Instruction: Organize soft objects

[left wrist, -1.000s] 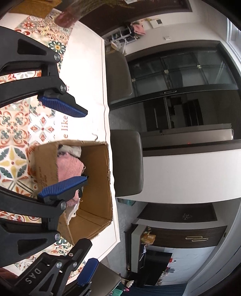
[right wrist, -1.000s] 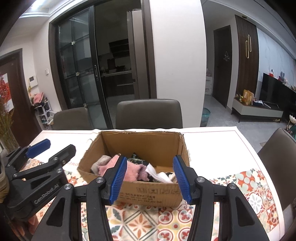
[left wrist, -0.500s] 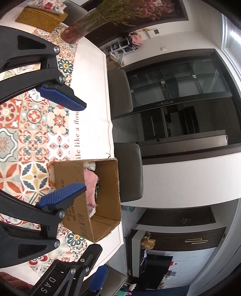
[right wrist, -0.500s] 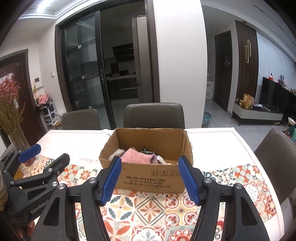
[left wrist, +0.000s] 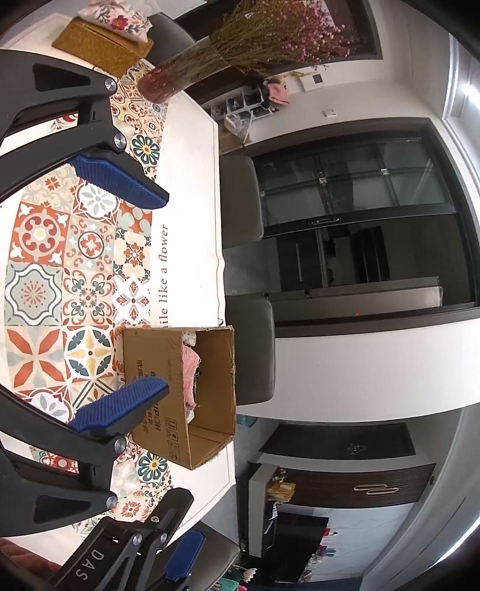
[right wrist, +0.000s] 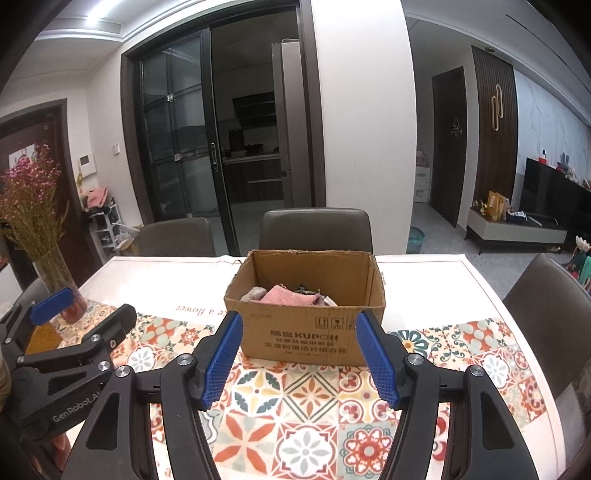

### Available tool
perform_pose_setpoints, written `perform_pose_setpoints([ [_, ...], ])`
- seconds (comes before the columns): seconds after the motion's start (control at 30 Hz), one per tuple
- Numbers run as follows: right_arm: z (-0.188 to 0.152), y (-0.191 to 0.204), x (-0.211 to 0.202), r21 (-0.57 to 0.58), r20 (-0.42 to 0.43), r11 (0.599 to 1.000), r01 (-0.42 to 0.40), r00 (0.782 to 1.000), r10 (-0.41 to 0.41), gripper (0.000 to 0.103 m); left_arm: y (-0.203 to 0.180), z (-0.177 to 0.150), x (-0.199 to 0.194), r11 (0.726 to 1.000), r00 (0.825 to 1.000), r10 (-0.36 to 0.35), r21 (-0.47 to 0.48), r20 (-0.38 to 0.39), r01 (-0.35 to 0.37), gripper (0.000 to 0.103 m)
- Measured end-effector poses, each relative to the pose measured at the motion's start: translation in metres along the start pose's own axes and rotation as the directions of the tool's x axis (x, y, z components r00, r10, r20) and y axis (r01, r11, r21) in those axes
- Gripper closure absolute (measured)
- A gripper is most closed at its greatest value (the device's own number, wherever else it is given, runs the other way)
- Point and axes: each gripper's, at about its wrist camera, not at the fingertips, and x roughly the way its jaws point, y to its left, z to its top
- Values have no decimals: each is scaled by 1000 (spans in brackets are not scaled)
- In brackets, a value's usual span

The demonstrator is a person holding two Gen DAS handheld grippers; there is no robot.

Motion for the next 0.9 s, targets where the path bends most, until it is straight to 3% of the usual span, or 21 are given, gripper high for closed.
perform_pose_setpoints([
  [0.2,-7,-5,-18,-9,4,1000,-8,1000,8,38,-4,-9,-27,1000,1000,21,-10,16,-20,5],
  [0.27,-10,-7,-24,-11,0,1000,-7,1000,7,32,-6,-12,-37,999,1000,24,-22,19,-23,5],
  [0.9,-45,-10,-89,0,24,999,-33,999,33,30,-9,-42,-114,997,996,72,-34,52,-70,0],
])
